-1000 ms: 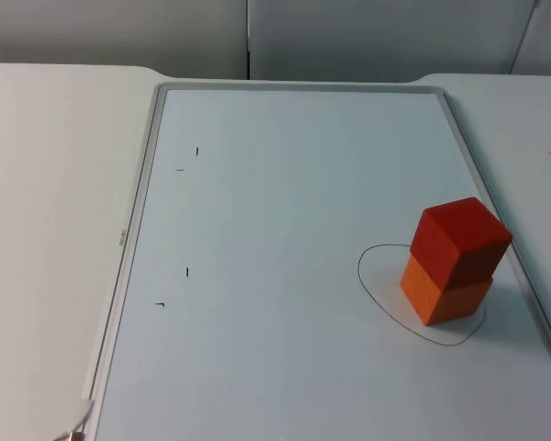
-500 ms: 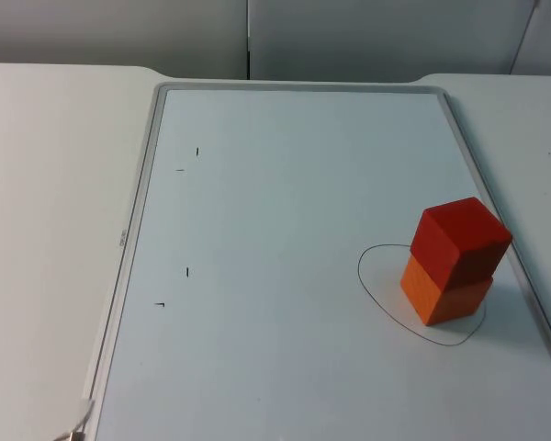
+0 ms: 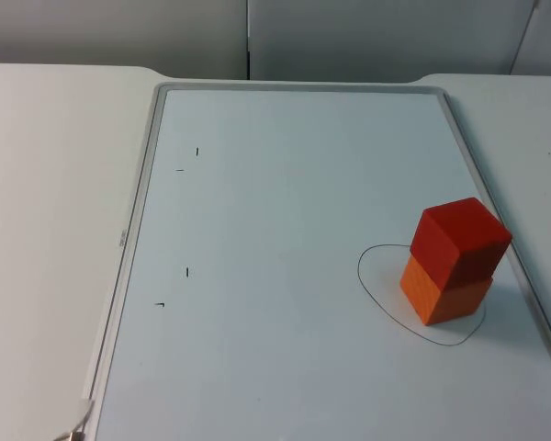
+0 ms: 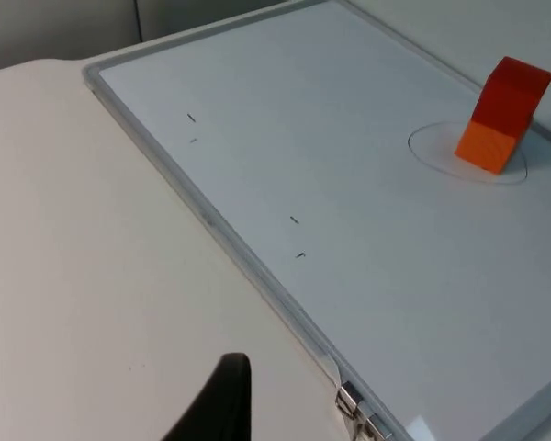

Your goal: Pick up one cube with the left hand and another cube with the right hand. First place the cube in the right hand at the target position, then stack the cube in the left hand on top.

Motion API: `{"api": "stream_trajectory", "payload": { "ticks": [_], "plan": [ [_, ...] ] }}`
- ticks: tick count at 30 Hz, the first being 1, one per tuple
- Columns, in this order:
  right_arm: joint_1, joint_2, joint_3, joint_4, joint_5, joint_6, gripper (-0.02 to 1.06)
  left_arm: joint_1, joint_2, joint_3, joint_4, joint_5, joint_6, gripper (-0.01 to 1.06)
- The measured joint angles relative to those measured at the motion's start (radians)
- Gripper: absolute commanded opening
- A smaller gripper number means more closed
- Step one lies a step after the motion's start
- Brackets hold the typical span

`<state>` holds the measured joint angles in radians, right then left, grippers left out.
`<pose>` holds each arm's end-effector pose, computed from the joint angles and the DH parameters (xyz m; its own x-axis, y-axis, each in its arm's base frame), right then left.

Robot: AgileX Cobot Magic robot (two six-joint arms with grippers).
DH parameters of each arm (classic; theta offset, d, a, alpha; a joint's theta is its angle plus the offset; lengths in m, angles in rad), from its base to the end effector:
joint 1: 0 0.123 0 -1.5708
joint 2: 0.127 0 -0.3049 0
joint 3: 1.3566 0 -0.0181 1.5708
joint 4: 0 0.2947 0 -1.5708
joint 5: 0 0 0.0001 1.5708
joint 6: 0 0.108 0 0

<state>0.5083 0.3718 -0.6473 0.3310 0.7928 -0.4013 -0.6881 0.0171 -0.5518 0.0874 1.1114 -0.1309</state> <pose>0.0734 0.0696 0.3491 -0.2292 -0.3102 -0.9226 -0.7067 0.7049 -0.0614 0.0226 -0.0076 0.3026 -0.4139 0.2217 -0.8829 0.5440 0.8379 -0.0447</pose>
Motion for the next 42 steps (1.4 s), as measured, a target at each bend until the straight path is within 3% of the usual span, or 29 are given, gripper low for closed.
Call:
{"api": "stream_trajectory", "payload": {
  "ticks": [7, 11, 23, 42],
  "plan": [
    [0.000, -0.106, 0.062, 0.009, 0.036, 0.018, 1.04, 0.000, -0.002, 0.031, -0.018, -0.013, 0.032, 1.05],
    [0.000, -0.180, 0.072, 0.009, 0.103, 0.033, 1.04, 0.000, -0.002, 0.031, -0.063, -0.017, 0.101, 1.05],
    [0.000, -0.253, 0.072, 0.009, 0.224, 0.039, 1.04, 0.000, -0.002, 0.031, -0.069, -0.019, 0.116, 1.05],
    [0.002, -0.369, 0.103, -0.092, 0.339, 0.163, 1.04, 0.000, -0.002, 0.031, -0.071, -0.023, 0.121, 1.05]
  ]
}}
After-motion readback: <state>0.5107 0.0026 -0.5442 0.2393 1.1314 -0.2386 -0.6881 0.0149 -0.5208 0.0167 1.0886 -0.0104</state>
